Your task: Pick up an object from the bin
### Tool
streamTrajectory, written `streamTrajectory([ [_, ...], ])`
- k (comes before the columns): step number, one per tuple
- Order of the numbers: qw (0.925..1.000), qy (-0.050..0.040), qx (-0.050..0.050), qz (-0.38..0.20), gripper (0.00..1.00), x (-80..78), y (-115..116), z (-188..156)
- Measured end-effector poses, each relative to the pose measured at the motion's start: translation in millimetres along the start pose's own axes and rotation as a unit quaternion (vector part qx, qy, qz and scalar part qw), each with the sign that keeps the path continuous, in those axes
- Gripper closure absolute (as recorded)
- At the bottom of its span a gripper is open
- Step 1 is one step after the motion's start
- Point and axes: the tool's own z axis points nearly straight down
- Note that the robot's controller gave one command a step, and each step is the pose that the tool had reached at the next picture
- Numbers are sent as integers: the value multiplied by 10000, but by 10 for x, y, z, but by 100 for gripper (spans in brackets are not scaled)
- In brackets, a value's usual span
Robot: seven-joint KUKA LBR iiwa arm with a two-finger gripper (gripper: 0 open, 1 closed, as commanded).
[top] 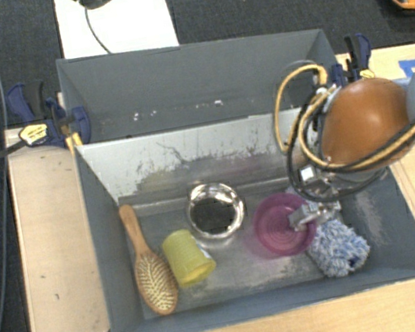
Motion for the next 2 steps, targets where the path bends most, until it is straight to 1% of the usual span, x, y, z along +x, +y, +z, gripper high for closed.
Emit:
streamTrajectory([
  [1,9987,-29,70,-498,100,252,218,122],
  [2,9977,-26,28,-684,100,250,130,-853],
])
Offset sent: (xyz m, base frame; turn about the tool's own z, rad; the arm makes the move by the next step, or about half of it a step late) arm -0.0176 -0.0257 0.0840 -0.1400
